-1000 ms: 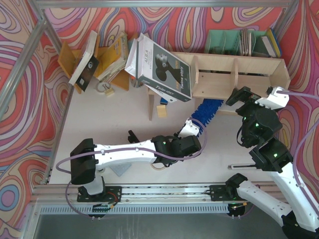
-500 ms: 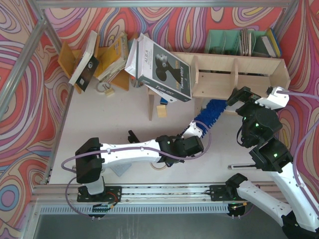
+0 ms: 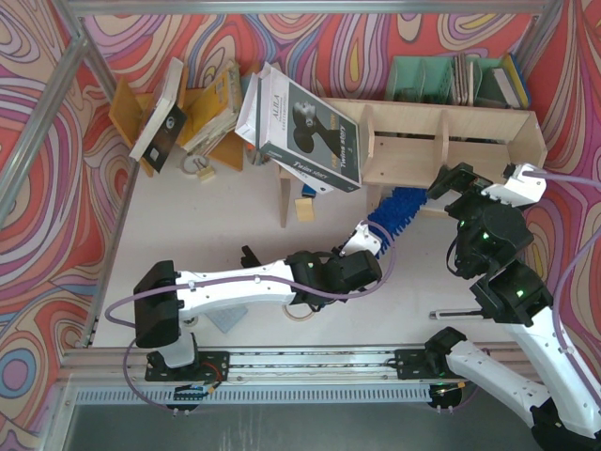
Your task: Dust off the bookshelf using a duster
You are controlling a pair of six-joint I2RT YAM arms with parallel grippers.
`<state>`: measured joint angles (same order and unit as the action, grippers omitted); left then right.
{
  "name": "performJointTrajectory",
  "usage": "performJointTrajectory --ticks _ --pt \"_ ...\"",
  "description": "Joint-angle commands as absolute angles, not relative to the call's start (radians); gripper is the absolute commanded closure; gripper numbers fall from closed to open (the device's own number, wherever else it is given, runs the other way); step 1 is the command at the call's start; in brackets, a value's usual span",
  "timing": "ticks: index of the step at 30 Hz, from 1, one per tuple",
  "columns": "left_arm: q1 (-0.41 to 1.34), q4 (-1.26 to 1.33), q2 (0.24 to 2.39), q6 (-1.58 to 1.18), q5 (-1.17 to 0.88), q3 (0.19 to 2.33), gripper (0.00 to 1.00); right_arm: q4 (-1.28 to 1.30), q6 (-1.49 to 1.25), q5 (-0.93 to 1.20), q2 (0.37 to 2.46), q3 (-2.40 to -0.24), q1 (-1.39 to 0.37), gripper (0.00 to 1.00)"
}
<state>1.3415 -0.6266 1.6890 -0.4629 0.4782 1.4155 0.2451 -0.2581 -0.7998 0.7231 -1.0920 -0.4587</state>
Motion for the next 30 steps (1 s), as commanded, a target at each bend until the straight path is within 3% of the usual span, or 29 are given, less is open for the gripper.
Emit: performJointTrajectory --ticks 1,11,22,30 --pt "1.338 -0.588 1.710 -0.476 0.484 1.397 1.00 0.244 -0.243 -0.808 0.719 -1.111 -0.460 0.01" --pt "1.329 -0.636 1.741 -0.518 0.452 1.374 1.00 0.246 -0.254 -0.806 0.719 -1.108 -0.459 0.01" --pt "1.330 -0.629 1.650 -0.644 0.597 1.374 1.00 0.246 -0.253 -0.804 0.718 -1.108 -0.461 0.01" --pt "1.333 -0.670 1.759 -0.651 0.590 1.551 1.00 0.240 -0.253 -0.784 0.717 -1.103 -0.460 0.01"
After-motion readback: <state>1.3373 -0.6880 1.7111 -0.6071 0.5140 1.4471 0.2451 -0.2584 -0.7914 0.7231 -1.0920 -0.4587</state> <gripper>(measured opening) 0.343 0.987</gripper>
